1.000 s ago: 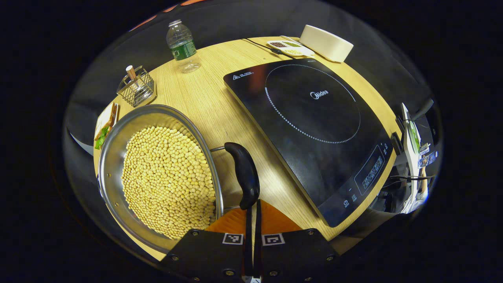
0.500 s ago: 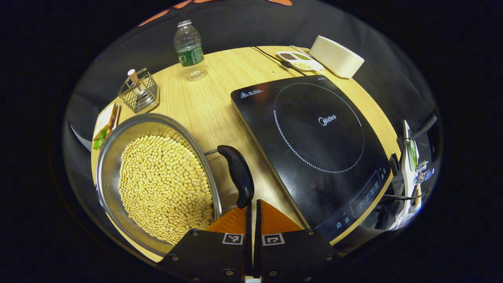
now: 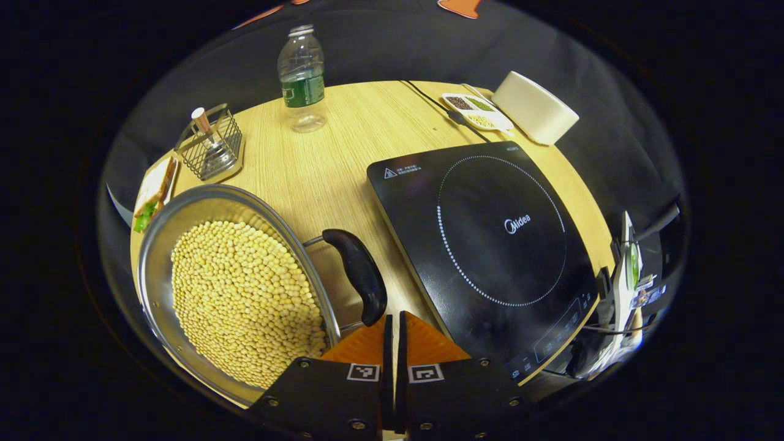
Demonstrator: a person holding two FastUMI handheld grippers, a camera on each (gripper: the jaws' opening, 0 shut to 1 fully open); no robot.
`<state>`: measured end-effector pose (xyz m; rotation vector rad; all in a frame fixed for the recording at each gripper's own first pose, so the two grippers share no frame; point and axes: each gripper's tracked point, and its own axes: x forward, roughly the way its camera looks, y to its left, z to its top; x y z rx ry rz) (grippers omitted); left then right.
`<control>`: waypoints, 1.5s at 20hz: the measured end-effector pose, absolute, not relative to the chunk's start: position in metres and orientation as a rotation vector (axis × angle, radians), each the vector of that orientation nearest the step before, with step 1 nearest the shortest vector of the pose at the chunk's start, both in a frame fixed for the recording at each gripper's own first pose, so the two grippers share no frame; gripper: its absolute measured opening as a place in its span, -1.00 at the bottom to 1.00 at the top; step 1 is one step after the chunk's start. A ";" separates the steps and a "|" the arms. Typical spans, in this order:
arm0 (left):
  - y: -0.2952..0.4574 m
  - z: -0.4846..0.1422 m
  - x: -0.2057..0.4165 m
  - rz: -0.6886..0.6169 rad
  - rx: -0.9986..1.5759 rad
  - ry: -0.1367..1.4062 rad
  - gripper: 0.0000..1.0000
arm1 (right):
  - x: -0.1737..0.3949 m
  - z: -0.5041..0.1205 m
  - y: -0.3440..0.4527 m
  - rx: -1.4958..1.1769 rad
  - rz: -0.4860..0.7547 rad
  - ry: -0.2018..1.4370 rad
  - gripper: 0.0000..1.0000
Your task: First push the handle of the pot to place it horizontally, then grasp the pot with both hands and set it on the induction cooktop.
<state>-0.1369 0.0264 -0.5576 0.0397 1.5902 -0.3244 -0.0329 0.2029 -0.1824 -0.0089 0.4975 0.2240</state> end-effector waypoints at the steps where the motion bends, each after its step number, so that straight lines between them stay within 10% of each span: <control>1: 0.027 -0.558 -0.138 -0.323 0.029 1.587 -0.96 | -0.034 -0.185 0.209 -0.014 0.234 0.506 0.92; 17: 0.151 -0.460 -0.133 -0.142 -0.041 1.353 -0.95 | -0.086 -0.266 0.403 -0.009 0.628 0.778 0.96; 22: 0.242 -0.447 -0.128 0.027 0.074 1.300 0.51 | -0.114 -0.290 0.484 -0.014 0.750 0.876 0.92; 26: 0.300 -0.443 -0.127 0.119 0.140 1.274 0.87 | -0.140 -0.318 0.538 -0.010 0.807 0.970 0.92; 30: 0.332 -0.453 -0.119 0.152 0.183 1.252 0.84 | -0.165 -0.352 0.578 -0.046 0.848 1.076 0.92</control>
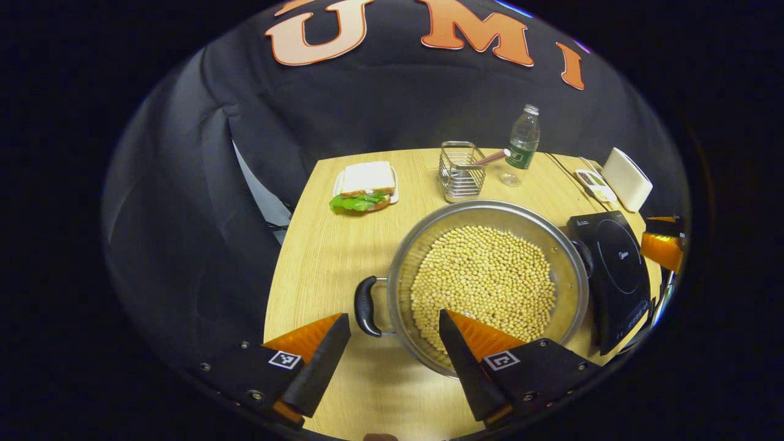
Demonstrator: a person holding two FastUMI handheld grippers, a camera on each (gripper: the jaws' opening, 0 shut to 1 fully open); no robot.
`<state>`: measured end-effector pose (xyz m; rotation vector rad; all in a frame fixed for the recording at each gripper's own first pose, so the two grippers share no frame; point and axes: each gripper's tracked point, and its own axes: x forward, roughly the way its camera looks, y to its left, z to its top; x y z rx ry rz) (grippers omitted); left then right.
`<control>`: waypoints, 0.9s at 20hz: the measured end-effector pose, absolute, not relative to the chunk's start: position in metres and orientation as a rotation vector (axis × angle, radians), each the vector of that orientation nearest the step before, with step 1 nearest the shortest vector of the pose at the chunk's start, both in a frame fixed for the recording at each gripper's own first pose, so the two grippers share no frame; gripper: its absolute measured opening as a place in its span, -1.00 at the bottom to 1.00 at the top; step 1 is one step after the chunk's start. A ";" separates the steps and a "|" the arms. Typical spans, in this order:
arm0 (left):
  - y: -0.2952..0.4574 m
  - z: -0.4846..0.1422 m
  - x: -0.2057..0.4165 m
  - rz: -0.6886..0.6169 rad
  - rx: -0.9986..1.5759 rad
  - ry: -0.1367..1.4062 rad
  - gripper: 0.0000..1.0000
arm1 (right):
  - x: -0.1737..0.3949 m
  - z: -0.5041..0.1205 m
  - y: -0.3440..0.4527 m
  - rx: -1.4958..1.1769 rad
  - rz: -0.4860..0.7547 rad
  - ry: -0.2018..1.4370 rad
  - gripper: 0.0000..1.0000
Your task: First push the handle of the pot to place it horizontally, then grasp the pot with both hands and set it on the induction cooktop.
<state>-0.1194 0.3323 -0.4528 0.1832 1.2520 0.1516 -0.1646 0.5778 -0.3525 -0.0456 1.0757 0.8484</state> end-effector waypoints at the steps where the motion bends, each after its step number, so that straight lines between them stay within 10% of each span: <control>1: 0.339 -0.457 -0.117 0.156 0.186 1.254 0.84 | -0.169 -0.362 0.585 -0.061 0.854 1.100 0.92; 16: 0.362 -0.526 -0.118 0.186 0.052 1.287 0.85 | -0.185 -0.450 0.632 -0.136 0.748 1.250 0.80; 18: 0.366 -0.532 -0.112 0.199 0.038 1.255 0.55 | -0.188 -0.460 0.629 -0.122 0.709 1.277 0.63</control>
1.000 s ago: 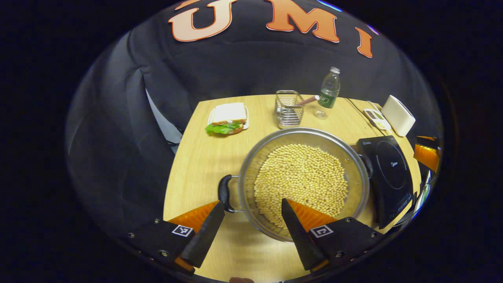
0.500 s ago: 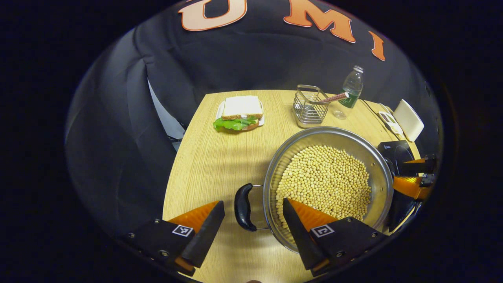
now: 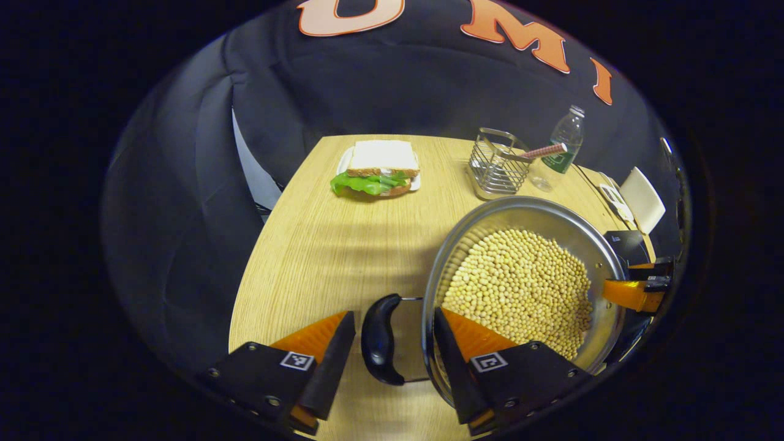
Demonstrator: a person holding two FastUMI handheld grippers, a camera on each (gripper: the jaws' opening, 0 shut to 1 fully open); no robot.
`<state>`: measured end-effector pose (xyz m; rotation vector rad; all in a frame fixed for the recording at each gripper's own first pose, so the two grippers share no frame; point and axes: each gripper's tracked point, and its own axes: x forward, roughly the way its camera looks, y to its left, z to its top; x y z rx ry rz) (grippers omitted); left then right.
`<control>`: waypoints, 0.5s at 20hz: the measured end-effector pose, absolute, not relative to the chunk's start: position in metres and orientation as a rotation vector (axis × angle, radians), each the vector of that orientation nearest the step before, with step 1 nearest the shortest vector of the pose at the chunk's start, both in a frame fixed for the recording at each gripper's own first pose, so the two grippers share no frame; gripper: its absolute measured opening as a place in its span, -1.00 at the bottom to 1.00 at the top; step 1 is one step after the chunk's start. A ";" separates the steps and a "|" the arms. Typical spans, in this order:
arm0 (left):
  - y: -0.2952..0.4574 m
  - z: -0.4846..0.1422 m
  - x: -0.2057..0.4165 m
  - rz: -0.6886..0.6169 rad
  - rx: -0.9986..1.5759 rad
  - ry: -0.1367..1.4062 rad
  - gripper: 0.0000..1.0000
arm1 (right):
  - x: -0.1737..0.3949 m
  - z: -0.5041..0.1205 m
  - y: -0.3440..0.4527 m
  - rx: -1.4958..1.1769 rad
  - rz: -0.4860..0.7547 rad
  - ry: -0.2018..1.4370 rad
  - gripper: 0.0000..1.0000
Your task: First push the handle of the pot to place it horizontally, then grasp the pot with both hands and set it on the induction cooktop.
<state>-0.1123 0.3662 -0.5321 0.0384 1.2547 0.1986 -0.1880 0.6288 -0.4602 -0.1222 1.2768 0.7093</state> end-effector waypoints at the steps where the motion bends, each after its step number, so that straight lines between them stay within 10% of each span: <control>1: 0.364 -0.535 -0.116 0.191 0.028 1.259 0.48 | -0.191 -0.465 0.627 -0.115 0.693 1.292 0.46; 10: 0.364 -0.542 -0.117 0.198 0.052 1.262 0.32 | -0.190 -0.470 0.627 -0.055 0.670 1.288 0.29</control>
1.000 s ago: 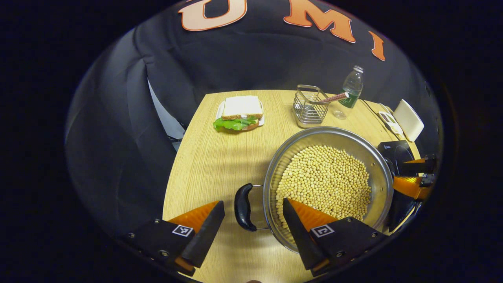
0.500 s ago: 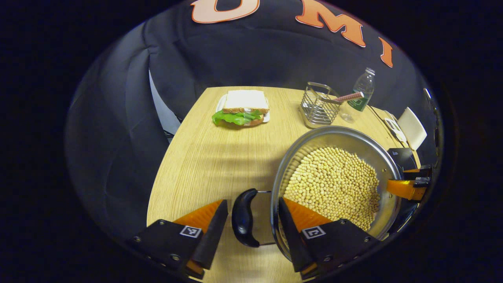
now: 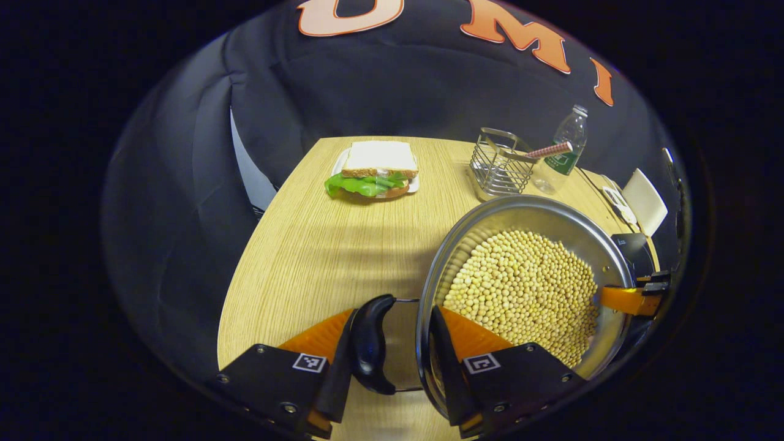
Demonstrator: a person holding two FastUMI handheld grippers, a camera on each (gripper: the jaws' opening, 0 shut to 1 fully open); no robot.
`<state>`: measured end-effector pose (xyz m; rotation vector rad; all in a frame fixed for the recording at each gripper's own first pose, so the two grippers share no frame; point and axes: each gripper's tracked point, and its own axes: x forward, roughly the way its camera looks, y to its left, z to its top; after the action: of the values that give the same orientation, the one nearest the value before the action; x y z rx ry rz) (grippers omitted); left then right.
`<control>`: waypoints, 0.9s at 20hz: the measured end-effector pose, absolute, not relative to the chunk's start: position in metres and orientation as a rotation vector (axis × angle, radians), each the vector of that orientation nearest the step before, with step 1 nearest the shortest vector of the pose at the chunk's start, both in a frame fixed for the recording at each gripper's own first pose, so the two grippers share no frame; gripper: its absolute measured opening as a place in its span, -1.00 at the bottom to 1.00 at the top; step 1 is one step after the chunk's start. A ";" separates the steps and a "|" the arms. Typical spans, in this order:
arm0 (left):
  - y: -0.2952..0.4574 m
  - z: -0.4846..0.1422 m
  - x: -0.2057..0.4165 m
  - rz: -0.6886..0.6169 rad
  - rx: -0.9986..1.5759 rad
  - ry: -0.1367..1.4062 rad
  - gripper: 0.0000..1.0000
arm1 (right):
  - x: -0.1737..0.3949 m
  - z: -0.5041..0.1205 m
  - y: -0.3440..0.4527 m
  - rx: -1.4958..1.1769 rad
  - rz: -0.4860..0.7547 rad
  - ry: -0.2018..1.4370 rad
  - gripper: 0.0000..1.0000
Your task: First push the handle of the pot to place it horizontally, then grasp the pot with both hands and set it on the induction cooktop.
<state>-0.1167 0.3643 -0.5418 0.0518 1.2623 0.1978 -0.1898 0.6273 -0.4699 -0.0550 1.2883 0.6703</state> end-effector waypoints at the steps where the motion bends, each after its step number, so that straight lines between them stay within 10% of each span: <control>1: 0.364 -0.541 -0.117 0.201 0.040 1.262 0.34 | -0.190 -0.470 0.627 -0.056 0.672 1.285 0.29; 18: 0.361 -0.545 -0.125 0.248 -0.021 1.251 0.43 | -0.184 -0.469 0.628 -0.064 0.694 1.273 0.24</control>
<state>-0.1247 0.3615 -0.5447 -0.0207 1.2515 0.2480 -0.1845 0.6282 -0.4686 -0.0642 1.2726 0.6942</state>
